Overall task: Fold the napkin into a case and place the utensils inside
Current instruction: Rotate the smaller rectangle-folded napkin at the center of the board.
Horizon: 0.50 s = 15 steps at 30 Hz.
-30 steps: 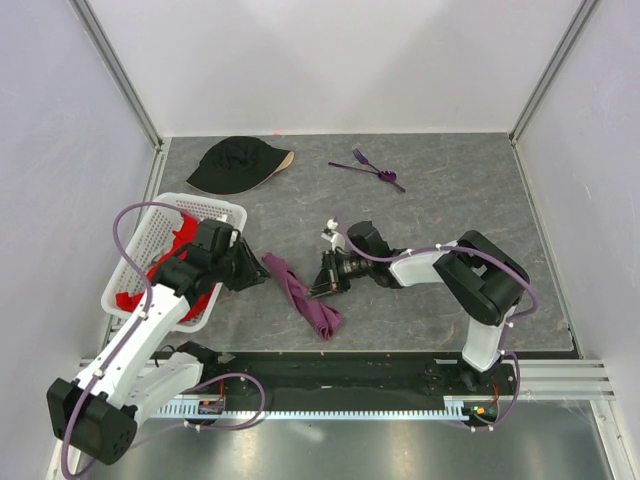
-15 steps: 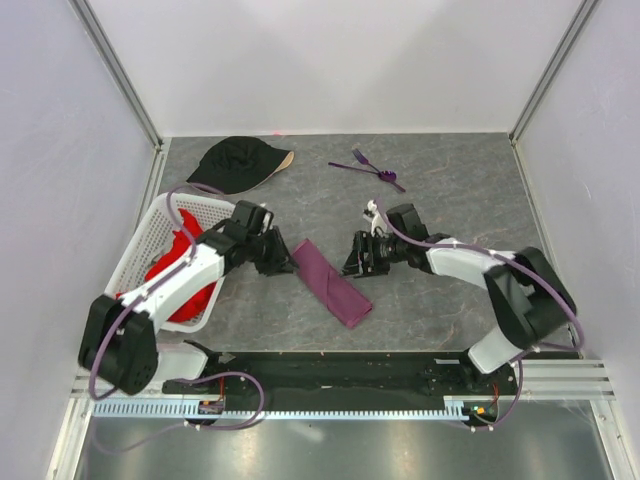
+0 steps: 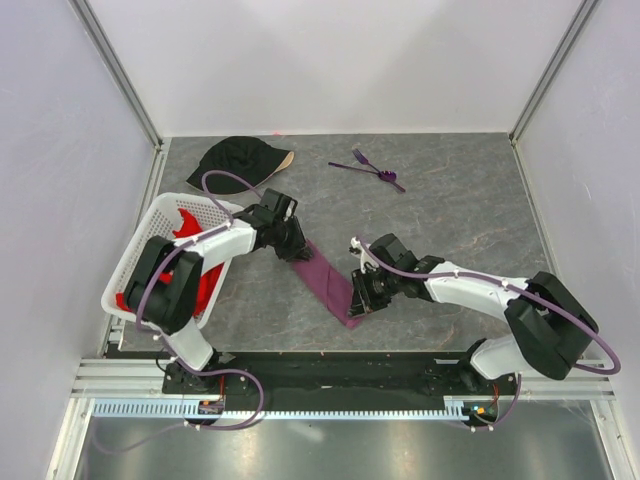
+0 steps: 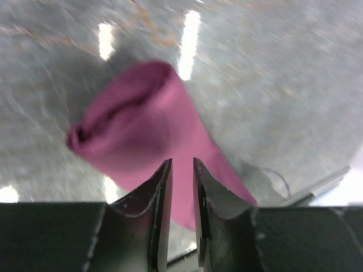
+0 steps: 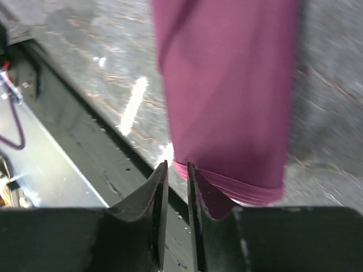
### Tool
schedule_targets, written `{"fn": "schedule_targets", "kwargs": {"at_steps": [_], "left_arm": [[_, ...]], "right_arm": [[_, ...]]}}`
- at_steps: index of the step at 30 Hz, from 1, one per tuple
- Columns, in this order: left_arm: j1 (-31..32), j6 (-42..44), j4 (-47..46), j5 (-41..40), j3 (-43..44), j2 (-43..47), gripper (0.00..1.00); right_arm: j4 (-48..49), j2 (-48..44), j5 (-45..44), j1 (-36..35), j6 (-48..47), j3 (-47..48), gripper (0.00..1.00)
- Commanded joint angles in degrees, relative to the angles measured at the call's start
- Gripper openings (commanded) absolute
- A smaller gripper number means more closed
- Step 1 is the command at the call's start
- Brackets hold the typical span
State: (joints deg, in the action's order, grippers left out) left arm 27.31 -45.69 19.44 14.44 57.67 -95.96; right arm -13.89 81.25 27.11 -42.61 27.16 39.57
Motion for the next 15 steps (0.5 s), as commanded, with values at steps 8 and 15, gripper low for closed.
{"fn": "schedule_targets", "kwargs": {"at_steps": [8, 15], "left_arm": [[-0.7, 1.2, -2.8, -6.3, -3.5, -1.4, 0.26], [-0.5, -0.6, -3.9, -3.3, -9.6, 3.8, 0.26]], "right_arm": [[-0.5, 2.1, -15.4, 5.4, 0.3, -2.0, 0.26], [-4.7, 10.1, -25.7, 10.6, -2.8, 7.1, 0.29]]}}
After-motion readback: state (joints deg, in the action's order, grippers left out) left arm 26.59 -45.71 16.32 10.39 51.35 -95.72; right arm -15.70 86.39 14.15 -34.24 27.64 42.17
